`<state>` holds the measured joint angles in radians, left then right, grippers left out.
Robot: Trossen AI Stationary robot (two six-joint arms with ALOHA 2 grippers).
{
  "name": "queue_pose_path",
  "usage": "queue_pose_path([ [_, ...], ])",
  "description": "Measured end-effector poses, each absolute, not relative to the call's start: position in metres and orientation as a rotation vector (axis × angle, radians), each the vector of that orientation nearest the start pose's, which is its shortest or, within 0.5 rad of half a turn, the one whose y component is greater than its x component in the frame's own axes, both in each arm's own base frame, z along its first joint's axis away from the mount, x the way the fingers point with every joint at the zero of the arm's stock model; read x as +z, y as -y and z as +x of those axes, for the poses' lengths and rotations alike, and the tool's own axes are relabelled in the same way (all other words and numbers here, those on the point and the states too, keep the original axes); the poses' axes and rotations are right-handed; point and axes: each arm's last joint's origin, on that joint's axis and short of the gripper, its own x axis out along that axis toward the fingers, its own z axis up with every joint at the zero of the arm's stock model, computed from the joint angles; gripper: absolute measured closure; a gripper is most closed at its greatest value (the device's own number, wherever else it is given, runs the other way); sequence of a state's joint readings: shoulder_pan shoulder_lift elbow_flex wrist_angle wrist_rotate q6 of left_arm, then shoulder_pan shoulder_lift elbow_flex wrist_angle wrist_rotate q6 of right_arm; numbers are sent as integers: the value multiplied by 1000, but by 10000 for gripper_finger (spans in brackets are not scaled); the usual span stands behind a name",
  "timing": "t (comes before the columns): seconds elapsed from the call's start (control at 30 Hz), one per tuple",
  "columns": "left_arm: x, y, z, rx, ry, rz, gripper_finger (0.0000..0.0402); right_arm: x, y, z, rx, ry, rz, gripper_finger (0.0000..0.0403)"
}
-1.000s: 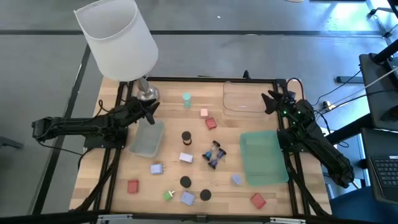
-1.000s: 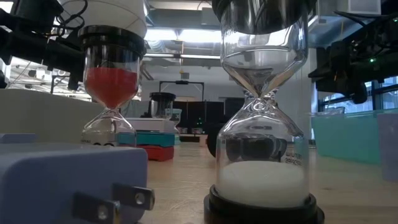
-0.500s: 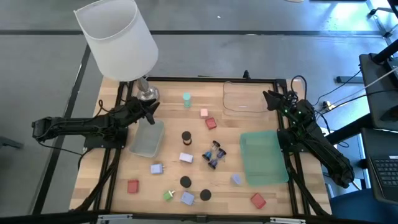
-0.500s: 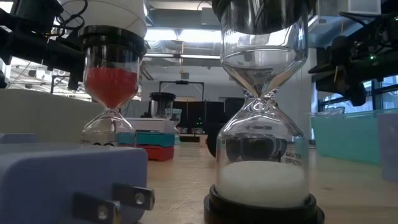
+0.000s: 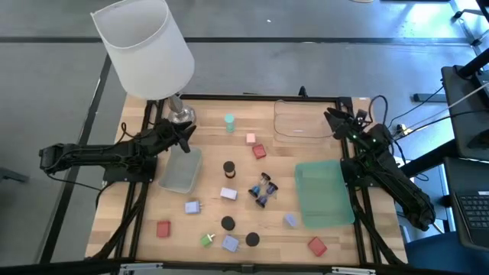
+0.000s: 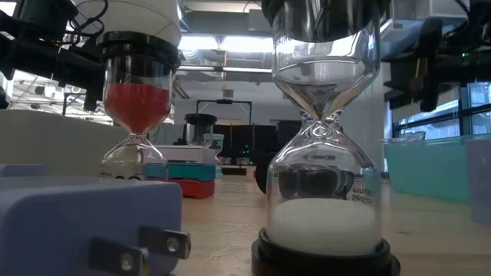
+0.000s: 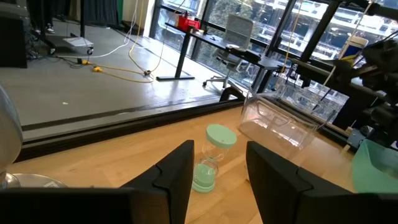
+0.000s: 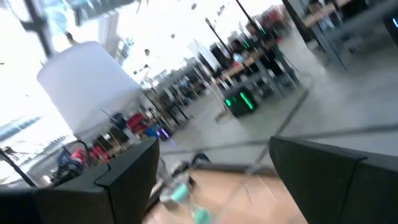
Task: Pick & Place Office items
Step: Put the middle red charger adapter into the green bin
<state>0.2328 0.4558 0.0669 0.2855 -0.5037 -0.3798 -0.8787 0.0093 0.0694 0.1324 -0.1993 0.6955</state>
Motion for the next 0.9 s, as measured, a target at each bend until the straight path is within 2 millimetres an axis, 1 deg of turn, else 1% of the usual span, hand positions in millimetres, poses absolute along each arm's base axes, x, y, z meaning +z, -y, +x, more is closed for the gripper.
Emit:
queue_pose_path([
  [0.07, 173, -42, 118, 746, 36, -348, 258, 201, 66, 62, -580, 419, 559, 96],
  [0.17, 173, -42, 118, 746, 36, -348, 258, 201, 67, 62, -595, 438, 604, 96],
  [0.27, 173, -42, 118, 746, 36, -348, 258, 200, 69, 64, -599, 418, 623, 96],
  [0.37, 173, -42, 118, 746, 36, -348, 258, 203, 70, 66, -598, 391, 634, 96],
  [0.5, 173, -42, 118, 746, 36, -348, 258, 219, 72, 71, -588, 352, 605, 96],
  [0.73, 173, -42, 118, 746, 36, -348, 258, 257, 80, 84, -575, 251, 437, 96],
  [0.9, 173, -42, 118, 746, 36, -348, 258, 273, 91, 99, -575, 167, 351, 96],
])
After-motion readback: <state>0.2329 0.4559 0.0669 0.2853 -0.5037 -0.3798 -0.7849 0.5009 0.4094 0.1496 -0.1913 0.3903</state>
